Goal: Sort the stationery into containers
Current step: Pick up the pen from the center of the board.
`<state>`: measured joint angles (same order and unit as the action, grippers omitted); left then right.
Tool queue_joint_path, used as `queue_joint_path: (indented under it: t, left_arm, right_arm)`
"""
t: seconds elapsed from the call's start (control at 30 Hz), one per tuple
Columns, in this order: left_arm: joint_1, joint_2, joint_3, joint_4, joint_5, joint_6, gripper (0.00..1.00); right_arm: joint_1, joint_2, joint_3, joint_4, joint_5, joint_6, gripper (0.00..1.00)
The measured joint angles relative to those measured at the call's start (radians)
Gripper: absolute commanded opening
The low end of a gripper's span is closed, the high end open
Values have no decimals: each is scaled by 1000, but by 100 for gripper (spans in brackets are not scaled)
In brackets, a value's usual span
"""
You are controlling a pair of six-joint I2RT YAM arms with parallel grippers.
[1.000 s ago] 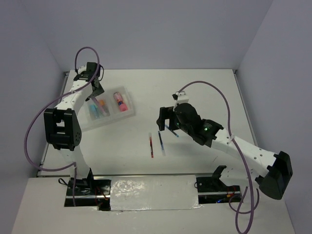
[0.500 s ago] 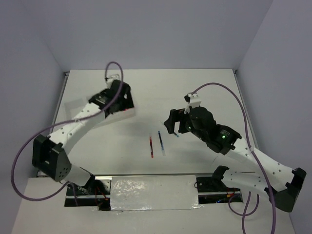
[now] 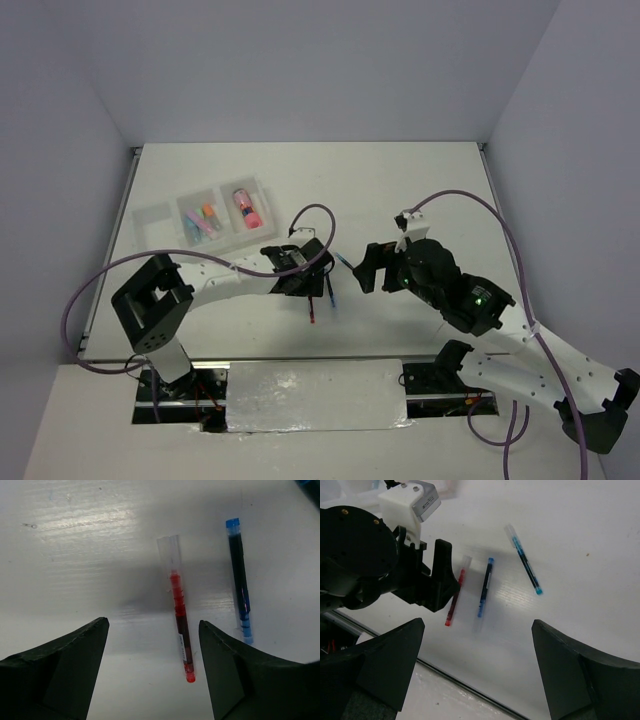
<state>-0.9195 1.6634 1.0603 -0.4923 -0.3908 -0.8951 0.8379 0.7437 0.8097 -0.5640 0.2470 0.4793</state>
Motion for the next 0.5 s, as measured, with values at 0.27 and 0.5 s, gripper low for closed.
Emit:
queue_joint_path:
  t: [0.27, 0.5]
  left_arm:
    - [-12, 84, 0, 51, 3, -50, 59]
    - [-47, 122, 15, 71, -35, -62, 8]
  right_arm:
    - [0, -16, -17, -23, -2, -1, 94]
    - [0, -30, -17, -23, -17, -1, 93]
